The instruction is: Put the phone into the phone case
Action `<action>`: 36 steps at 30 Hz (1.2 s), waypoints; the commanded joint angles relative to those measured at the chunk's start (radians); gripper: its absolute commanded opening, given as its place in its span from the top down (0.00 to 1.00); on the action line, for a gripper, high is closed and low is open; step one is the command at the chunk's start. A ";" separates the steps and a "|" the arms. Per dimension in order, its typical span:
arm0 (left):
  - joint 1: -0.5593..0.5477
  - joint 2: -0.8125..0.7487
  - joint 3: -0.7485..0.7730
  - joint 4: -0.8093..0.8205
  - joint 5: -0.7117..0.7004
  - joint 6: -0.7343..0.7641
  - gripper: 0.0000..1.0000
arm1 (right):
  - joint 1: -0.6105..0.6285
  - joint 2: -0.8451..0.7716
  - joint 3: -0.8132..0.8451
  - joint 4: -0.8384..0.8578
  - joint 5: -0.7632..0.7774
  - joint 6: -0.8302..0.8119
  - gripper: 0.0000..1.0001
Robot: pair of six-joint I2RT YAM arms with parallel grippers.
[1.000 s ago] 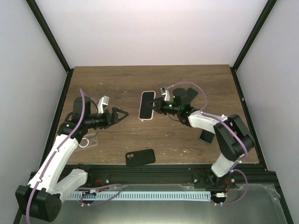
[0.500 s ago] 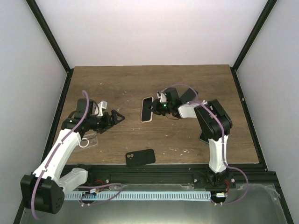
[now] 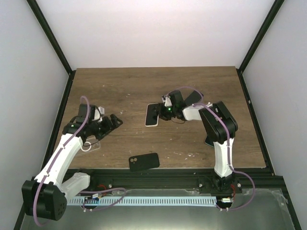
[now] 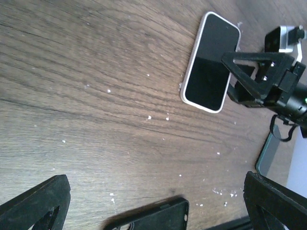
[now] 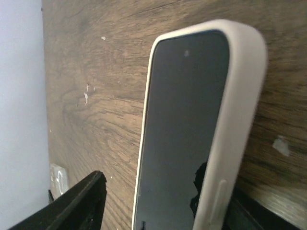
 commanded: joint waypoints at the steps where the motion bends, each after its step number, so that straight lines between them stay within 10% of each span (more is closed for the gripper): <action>1: 0.005 -0.035 -0.006 -0.022 -0.102 -0.047 0.00 | -0.017 -0.055 0.030 -0.061 0.038 -0.050 0.41; 10: 0.008 -0.037 -0.016 -0.072 -0.259 -0.125 0.01 | -0.024 -0.250 -0.020 -0.214 0.127 -0.142 0.21; 13: 0.009 -0.029 -0.006 -0.109 -0.340 -0.164 0.01 | -0.024 -0.356 -0.058 -0.261 0.100 -0.177 0.01; 36: 0.175 0.234 -0.041 -0.023 -0.525 -0.475 0.44 | -0.024 -1.052 -0.193 -0.640 0.606 -0.328 0.00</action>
